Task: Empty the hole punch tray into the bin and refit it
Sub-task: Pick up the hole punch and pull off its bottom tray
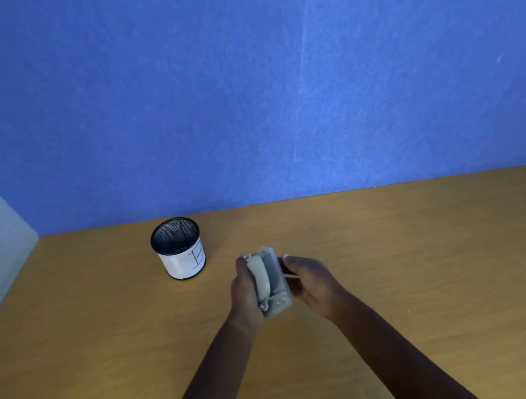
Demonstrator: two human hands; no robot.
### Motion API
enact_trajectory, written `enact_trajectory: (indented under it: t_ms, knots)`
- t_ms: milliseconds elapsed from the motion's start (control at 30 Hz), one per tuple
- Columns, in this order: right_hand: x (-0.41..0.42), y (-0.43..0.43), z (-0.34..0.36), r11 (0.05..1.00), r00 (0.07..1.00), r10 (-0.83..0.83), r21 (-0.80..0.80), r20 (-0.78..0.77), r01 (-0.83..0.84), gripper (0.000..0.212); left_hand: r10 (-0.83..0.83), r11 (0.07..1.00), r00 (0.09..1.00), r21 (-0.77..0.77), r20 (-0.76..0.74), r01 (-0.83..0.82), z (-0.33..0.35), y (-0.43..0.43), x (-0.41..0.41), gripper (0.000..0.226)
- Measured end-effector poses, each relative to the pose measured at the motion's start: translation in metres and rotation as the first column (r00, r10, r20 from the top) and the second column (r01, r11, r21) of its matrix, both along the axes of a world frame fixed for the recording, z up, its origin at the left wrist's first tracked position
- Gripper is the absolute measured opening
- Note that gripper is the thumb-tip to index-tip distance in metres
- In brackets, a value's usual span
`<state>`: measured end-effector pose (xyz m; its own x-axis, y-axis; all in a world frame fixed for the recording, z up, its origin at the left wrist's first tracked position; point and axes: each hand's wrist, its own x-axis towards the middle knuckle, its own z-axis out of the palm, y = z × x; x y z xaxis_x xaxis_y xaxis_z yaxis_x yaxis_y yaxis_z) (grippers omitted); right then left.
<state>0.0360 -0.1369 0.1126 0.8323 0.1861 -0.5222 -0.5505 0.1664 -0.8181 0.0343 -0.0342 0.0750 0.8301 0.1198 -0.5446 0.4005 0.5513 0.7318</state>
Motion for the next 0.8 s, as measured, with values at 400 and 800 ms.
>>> enact_trajectory:
  t_ms: [400, 800]
  knots:
    - [-0.02, -0.002, -0.016, 0.985, 0.997, 0.025, 0.169, -0.067, -0.014, 0.032, 0.108, 0.993, 0.991, -0.048, -0.083, -0.112, 0.001, 0.014, 0.014, 0.052]
    - [-0.023, -0.003, -0.009, 0.992, 0.995, -0.017, 0.127, -0.095, 0.029, 0.039, 0.006, 0.989, 1.0, -0.147, -0.026, -0.01, 0.002, 0.014, 0.011, 0.048]
